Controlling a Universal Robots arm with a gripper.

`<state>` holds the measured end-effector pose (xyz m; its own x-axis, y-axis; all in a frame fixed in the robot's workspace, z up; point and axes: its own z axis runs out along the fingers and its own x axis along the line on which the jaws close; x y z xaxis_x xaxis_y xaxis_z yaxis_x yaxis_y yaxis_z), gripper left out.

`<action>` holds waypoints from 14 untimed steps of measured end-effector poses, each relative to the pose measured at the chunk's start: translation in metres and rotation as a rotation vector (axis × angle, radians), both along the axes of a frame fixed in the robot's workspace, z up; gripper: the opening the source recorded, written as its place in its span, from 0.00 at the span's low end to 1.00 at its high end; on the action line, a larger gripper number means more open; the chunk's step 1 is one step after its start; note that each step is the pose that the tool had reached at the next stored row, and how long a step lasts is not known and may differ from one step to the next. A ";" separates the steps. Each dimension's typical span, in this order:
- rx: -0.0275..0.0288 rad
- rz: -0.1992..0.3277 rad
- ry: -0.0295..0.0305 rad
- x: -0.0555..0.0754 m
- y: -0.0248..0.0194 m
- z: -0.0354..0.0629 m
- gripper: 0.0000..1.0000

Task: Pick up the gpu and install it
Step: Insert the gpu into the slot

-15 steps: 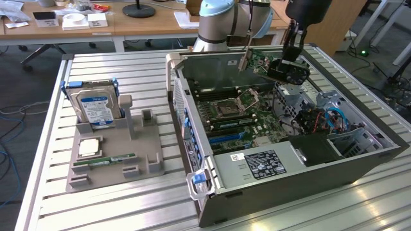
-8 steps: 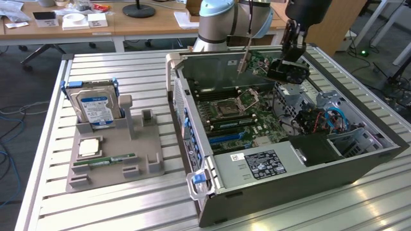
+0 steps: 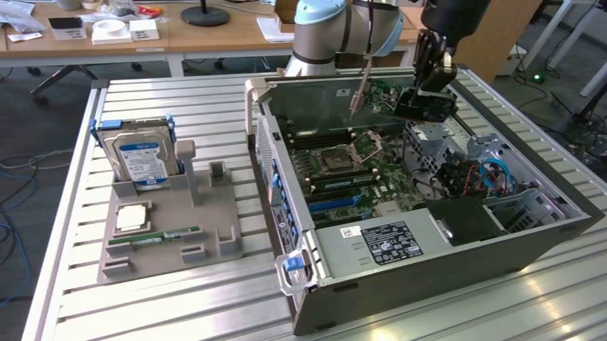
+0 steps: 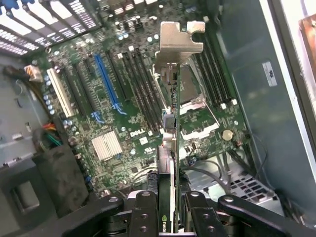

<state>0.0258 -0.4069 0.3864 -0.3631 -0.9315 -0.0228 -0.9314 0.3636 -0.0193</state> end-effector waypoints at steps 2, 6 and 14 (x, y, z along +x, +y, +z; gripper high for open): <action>0.0000 0.024 0.0000 0.000 0.0000 -0.0002 0.26; -0.0001 0.083 0.0000 0.000 0.0000 -0.0006 0.26; -0.0001 0.224 0.0000 0.000 0.0000 -0.0015 0.26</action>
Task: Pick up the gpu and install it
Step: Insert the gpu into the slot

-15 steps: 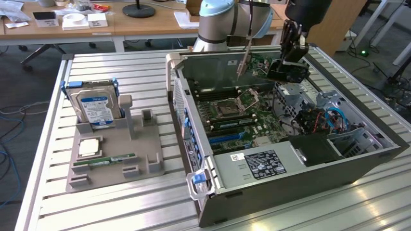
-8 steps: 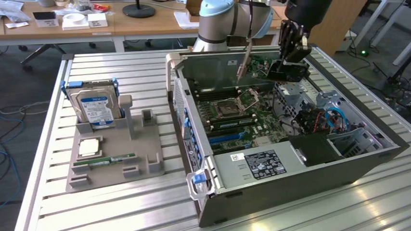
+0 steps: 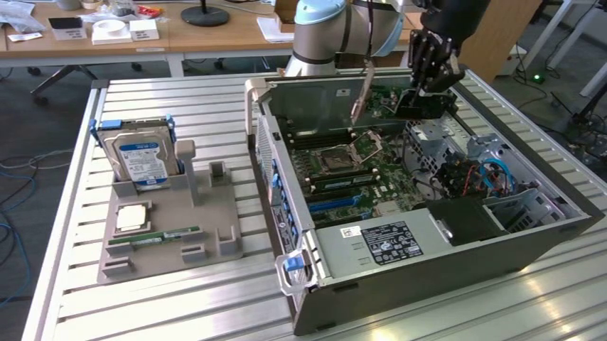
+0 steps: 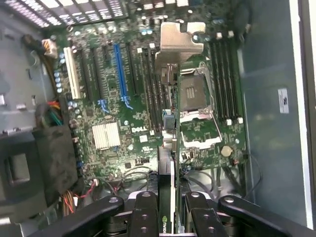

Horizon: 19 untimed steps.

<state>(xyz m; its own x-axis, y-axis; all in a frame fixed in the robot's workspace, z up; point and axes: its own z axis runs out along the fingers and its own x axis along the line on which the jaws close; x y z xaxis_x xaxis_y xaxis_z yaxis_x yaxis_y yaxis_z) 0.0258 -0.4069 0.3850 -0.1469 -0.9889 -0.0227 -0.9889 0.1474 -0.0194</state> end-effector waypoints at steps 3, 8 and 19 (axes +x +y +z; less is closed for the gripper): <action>0.0001 0.033 0.0000 0.000 0.0000 -0.0001 0.26; 0.0000 0.075 -0.0042 0.000 0.0001 -0.0014 0.26; -0.0009 0.119 -0.0244 -0.002 0.0001 -0.0042 0.26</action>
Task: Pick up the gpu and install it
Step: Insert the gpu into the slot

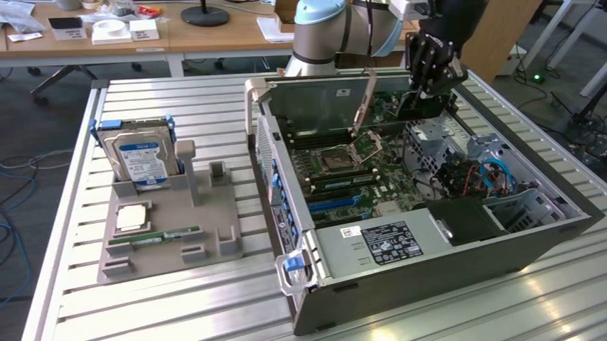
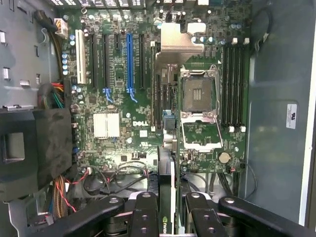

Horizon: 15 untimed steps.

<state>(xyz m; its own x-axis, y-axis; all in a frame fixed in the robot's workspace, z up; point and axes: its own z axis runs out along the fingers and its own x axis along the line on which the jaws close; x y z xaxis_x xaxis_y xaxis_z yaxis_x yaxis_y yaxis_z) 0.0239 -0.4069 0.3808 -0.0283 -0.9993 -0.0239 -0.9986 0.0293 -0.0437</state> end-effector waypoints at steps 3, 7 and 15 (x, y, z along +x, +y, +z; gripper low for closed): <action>0.0000 0.000 0.0000 -0.004 0.0000 -0.0008 0.26; -0.0002 0.000 0.0001 -0.011 0.0000 -0.0025 0.26; -0.0002 0.000 0.0000 -0.019 -0.0014 -0.0089 0.26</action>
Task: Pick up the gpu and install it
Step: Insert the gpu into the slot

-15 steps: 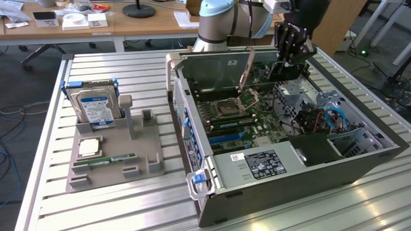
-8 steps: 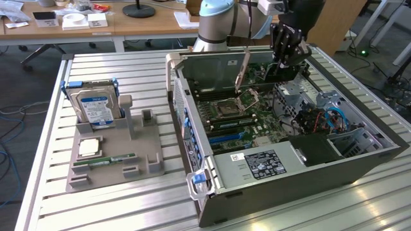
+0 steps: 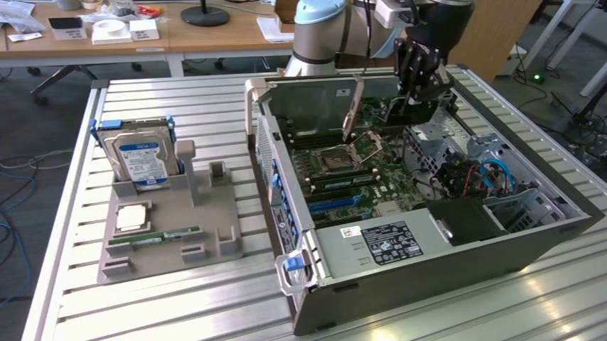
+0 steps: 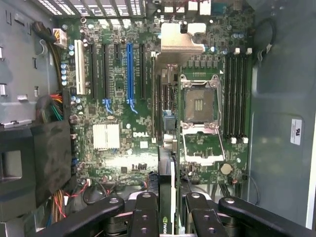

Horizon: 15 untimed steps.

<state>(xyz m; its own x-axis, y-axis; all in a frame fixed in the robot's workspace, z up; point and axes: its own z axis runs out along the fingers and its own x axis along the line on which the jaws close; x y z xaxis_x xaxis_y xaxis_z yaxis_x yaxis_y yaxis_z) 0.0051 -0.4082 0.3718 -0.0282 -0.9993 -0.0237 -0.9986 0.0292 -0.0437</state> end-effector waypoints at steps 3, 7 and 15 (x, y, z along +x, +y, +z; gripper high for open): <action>0.0001 0.001 -0.0004 -0.003 -0.0031 -0.0013 0.26; 0.0001 0.002 -0.0011 -0.006 -0.0112 -0.0028 0.26; 0.0002 0.005 -0.0026 -0.010 -0.0218 -0.0082 0.26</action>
<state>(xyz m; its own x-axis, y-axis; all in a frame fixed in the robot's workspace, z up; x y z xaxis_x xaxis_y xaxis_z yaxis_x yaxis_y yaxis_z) -0.0054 -0.4301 0.3636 -0.0230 -0.9994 -0.0240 -0.9986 0.0241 -0.0462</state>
